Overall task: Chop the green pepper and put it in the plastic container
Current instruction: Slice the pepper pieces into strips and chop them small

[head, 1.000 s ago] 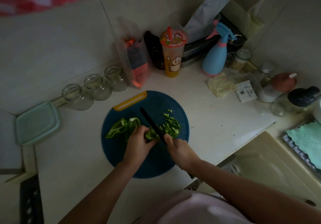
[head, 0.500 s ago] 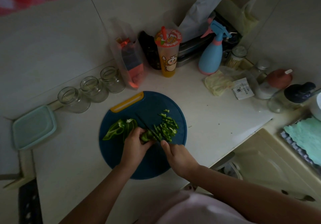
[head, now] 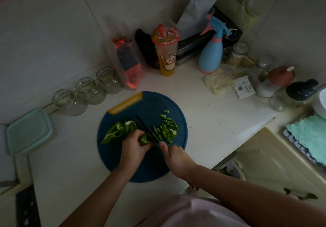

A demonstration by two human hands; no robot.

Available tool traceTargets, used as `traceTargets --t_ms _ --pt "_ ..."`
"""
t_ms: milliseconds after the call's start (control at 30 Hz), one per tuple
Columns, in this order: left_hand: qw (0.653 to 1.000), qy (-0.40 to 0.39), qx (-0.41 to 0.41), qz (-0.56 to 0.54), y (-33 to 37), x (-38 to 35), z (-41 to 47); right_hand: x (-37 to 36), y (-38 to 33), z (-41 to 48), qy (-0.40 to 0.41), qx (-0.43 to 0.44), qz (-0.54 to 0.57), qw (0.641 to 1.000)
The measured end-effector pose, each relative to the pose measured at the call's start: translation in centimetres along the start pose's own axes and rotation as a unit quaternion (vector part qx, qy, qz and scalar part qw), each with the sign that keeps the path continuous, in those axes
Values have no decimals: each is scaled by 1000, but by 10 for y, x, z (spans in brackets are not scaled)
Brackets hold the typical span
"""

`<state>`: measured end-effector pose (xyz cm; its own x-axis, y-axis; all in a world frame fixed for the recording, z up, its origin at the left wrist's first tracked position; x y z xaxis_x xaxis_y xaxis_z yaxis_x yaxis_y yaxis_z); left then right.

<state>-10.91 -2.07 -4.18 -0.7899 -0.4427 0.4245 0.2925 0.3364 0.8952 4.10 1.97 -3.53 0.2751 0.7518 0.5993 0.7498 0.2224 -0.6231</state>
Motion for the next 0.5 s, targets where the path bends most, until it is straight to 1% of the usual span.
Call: traceTargets --t_ms 267,367,500 --pt "1000 8 -4 0 -2 0 -1 -13 -9 19 1 -33 -21 999" --pt "1000 7 -8 3 0 0 -2 -10 -15 24 19 -39 7 999" --pt "1000 -4 -14 -6 5 0 -4 -3 -5 18 38 -56 76 995"
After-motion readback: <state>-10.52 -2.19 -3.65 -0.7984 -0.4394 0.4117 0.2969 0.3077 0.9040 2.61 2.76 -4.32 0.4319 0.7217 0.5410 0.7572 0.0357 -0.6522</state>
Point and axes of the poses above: each hand's wrist, its own z-axis towards the middle knuckle, its own x-axis out of the back of the hand, y = z × x, the point moved 6 cm from there along z, towards the middle knuckle, and after that the axes turned 14 degrees about -z, right-handed, at the moved point
